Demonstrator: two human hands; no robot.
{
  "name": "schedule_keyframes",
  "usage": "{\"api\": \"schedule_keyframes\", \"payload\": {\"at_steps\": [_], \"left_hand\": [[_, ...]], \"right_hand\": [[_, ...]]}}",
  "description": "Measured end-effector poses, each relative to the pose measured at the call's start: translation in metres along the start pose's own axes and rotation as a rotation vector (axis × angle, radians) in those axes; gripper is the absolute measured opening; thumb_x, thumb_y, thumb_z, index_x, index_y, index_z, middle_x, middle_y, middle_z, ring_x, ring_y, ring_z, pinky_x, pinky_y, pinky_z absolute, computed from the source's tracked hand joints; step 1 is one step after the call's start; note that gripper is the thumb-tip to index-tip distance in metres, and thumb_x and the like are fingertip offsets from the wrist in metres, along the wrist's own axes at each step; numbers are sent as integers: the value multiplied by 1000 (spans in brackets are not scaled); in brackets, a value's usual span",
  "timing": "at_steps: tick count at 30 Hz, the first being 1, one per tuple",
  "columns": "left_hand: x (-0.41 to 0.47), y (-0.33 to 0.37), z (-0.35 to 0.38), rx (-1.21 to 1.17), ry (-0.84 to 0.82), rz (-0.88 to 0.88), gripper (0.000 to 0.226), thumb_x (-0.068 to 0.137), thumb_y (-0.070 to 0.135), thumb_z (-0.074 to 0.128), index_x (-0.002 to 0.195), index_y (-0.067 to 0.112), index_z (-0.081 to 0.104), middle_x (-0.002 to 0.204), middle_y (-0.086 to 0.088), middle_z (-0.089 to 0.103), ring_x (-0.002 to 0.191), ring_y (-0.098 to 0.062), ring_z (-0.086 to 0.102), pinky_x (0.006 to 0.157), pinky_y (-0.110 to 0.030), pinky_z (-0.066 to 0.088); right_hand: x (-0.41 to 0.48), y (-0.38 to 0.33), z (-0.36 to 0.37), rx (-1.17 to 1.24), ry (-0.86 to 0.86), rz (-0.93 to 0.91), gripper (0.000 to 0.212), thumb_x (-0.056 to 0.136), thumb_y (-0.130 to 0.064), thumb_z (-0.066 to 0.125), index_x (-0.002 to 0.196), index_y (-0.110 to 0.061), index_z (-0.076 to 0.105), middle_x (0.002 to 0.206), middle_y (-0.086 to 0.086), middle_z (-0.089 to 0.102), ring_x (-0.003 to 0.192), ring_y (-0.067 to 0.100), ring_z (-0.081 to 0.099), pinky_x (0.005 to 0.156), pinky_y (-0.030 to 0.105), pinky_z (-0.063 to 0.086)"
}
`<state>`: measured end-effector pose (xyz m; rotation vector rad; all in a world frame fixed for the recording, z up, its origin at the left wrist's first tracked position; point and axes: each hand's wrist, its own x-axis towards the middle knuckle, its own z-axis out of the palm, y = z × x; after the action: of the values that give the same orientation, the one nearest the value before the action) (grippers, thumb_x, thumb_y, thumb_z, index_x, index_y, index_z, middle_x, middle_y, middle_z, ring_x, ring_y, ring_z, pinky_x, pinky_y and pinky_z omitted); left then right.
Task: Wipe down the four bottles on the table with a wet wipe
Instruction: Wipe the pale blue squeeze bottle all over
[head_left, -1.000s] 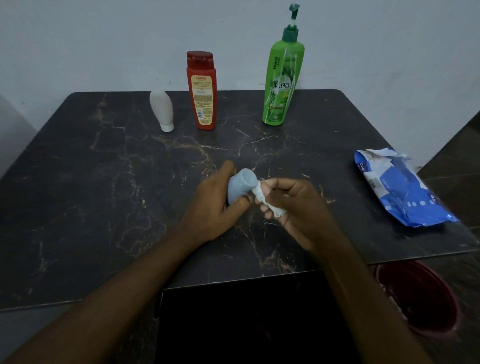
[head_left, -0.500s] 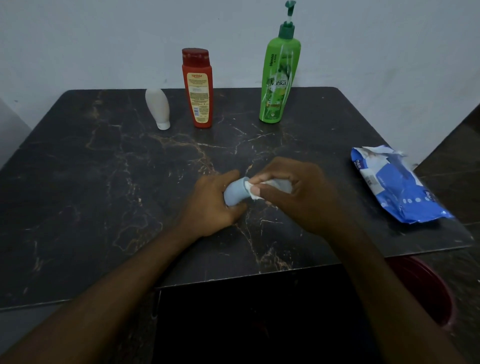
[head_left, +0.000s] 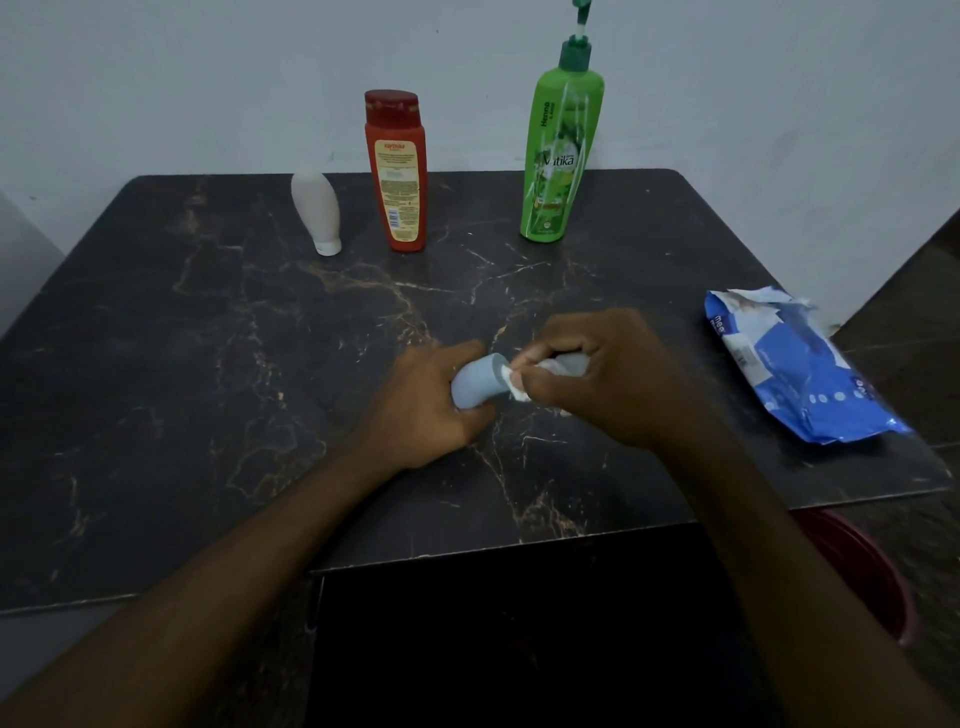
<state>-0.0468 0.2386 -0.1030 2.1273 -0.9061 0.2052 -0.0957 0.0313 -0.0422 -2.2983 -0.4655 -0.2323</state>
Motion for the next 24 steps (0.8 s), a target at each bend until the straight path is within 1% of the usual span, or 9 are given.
{"api": "schedule_keyframes", "payload": {"at_steps": [2, 5, 8, 10, 12, 14, 18, 21, 24], "left_hand": [[0, 0, 0, -14, -6, 4, 10, 81, 25, 68, 78, 18, 62, 63, 7, 59, 57, -11, 58, 53, -33, 46], [-1, 2, -1, -20, 1, 10, 8, 79, 26, 67, 78, 21, 60, 62, 9, 58, 56, -10, 57, 52, -30, 45], [-1, -1, -1, -6, -7, -12, 9, 77, 24, 68, 79, 17, 62, 63, 8, 58, 58, -10, 57, 53, -35, 46], [0, -2, 0, -3, -18, -16, 9, 79, 22, 69, 79, 17, 61, 63, 6, 58, 58, -11, 57, 54, -37, 46], [1, -2, 0, -11, -15, -3, 12, 82, 21, 72, 78, 20, 60, 64, 7, 58, 58, -11, 58, 54, -32, 46], [0, 1, 0, -18, -11, 7, 14, 82, 21, 72, 78, 24, 59, 63, 10, 58, 58, -9, 58, 54, -24, 43], [-1, 1, -2, 0, -17, -14, 9, 77, 24, 68, 81, 20, 62, 65, 8, 60, 59, -10, 59, 54, -31, 45], [0, 0, -1, -1, -21, -12, 10, 79, 20, 70, 78, 18, 60, 63, 6, 58, 58, -11, 58, 54, -37, 46], [0, 1, 0, -25, -16, -5, 11, 81, 18, 71, 78, 21, 61, 64, 6, 60, 58, -13, 59, 54, -39, 46]], "right_hand": [[0, -2, -1, 30, -18, -66, 3, 84, -16, 75, 85, -17, 78, 80, -10, 72, 74, 1, 66, 66, 8, 46], [4, -3, 3, 122, 42, -78, 5, 84, -17, 76, 88, -16, 79, 80, -7, 74, 74, 7, 69, 67, 14, 51], [3, 4, 6, 67, 72, -46, 5, 82, -14, 75, 84, -17, 79, 76, -13, 70, 71, 0, 66, 65, 8, 46], [-1, 6, 3, 73, 23, -15, 4, 82, -16, 76, 83, -19, 78, 74, -16, 69, 69, 1, 66, 63, 8, 45], [-3, 2, 2, 114, -31, -16, 4, 83, -17, 76, 85, -20, 77, 75, -14, 71, 70, 3, 67, 63, 10, 47], [-1, -2, 3, 150, -4, -28, 5, 84, -17, 75, 86, -21, 77, 75, -12, 72, 69, 4, 68, 63, 12, 49], [6, 3, 6, 57, 99, -29, 6, 82, -14, 74, 84, -18, 78, 73, -12, 70, 68, 1, 66, 63, 9, 47], [0, 3, 4, 20, 42, -47, 4, 82, -15, 75, 83, -19, 76, 72, -19, 65, 68, -4, 63, 63, 6, 45], [-1, -3, 4, 89, 42, -70, 2, 83, -16, 76, 83, -18, 77, 73, -15, 69, 68, 1, 66, 62, 8, 45]]}}
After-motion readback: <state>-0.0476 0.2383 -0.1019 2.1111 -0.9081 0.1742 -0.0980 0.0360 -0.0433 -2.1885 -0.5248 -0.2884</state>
